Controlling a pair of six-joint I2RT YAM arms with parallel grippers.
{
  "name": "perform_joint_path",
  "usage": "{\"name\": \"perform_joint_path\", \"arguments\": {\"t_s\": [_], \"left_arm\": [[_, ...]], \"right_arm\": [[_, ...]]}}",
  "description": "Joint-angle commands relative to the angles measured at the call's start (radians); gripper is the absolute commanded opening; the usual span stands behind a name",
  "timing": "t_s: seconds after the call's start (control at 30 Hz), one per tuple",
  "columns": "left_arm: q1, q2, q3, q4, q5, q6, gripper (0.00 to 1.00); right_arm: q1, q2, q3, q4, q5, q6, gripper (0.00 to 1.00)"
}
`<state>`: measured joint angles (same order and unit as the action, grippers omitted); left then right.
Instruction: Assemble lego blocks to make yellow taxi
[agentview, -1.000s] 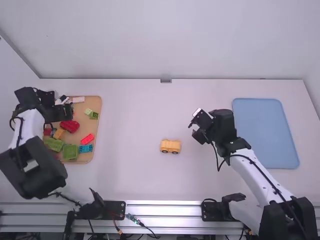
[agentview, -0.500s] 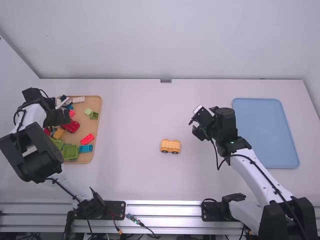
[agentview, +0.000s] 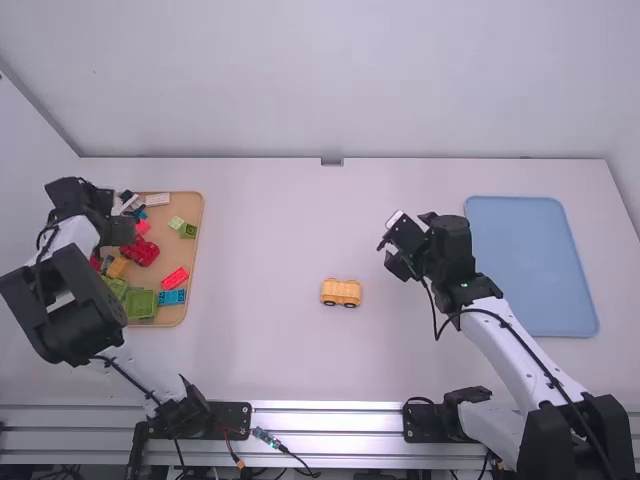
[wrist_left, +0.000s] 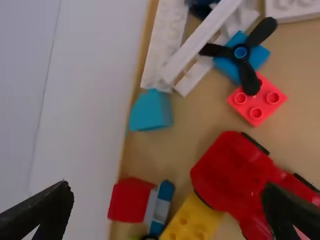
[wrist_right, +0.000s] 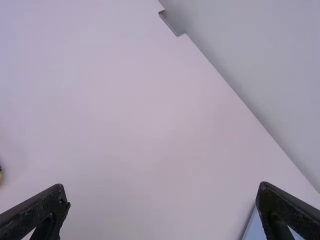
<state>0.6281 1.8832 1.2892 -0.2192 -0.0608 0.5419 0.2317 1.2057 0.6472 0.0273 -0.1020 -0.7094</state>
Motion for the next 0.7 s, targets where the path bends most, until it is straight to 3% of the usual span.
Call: {"name": "perform_joint_path", "arguments": {"t_s": [0.0,0.1,0.27,0.5,0.67], "left_arm": [[0.002,-0.006,-0.02,-0.004,0.1,0.195,1.0],[0.016,-0.006,-0.018,-0.024,0.103,0.226,0.98],[0.086,-0.006,0.018,-0.17,0.237,0.296,0.83],[0.192,-0.006,0.032,-0.258,0.367,0.354,0.84],[0.182,-0.004,0.032,-0.262,0.368,0.393,0.75]], "right_arm": [[-0.003,-0.012,-0.006,0.002,-0.005,0.003,0.99],[-0.003,-0.012,-0.006,-0.001,-0.006,0.002,0.99],[-0.003,-0.012,-0.006,-0.004,-0.006,0.002,0.99],[-0.003,-0.012,-0.006,-0.005,-0.01,0.003,0.99],[-0.002,-0.012,-0.006,-0.012,-0.01,0.007,0.99]]}}
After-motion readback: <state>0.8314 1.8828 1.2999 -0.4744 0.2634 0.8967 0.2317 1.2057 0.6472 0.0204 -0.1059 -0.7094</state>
